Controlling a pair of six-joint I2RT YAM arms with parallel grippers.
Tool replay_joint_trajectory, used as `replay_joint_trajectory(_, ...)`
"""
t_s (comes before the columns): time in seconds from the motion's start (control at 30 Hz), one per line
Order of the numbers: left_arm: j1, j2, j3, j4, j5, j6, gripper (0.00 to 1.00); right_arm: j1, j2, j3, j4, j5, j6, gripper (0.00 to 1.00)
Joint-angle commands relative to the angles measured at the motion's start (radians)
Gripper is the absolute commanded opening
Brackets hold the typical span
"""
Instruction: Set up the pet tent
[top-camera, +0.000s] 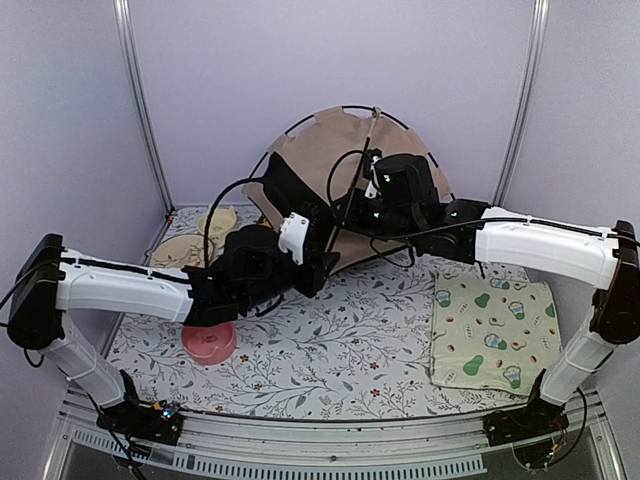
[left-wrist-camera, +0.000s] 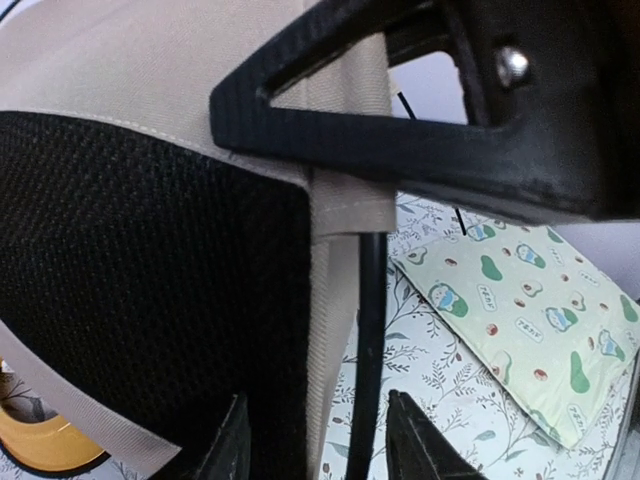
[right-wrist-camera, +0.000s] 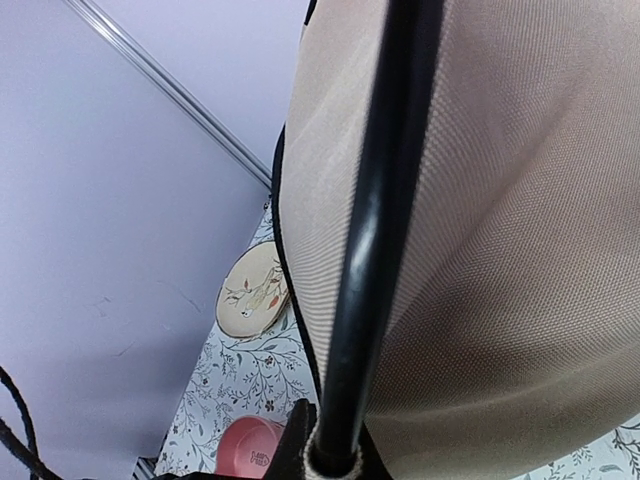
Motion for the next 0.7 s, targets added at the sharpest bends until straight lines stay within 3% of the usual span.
replay_joint_trajectory(0.0,-0.011,0.002,-0.023,0.065,-0.060,0.001,0.41,0.010,-0.004,0.047,0.053,-0.027,-0.016,0.00)
replay_joint_trajectory(0.13,-0.009,0.008,-0.014,0.069,-0.065,0.022,0.15,0.010,-0.021,0.041,0.053,-0.049,-0.053,0.01)
replay_joint_trajectory(0.2,-0.007,0.003,-0.012,0.071,-0.074,0.035,0.02,0.009,-0.041,0.024,0.066,-0.060,-0.077,0.06)
replay_joint_trajectory(0.27,-0.004,-0.009,-0.015,0.079,-0.091,0.058,0.00,0.010,-0.069,-0.004,0.080,-0.066,-0.114,0.13)
replay_joint_trajectory(0.53,0.052,-0.100,-0.046,0.121,-0.093,0.178,0.00,-0.031,-0.244,-0.106,0.091,-0.190,-0.324,0.71)
replay_joint_trajectory(0.67,0.099,-0.168,-0.075,0.148,-0.011,0.241,0.00,-0.041,-0.365,-0.164,0.066,-0.208,-0.405,0.85)
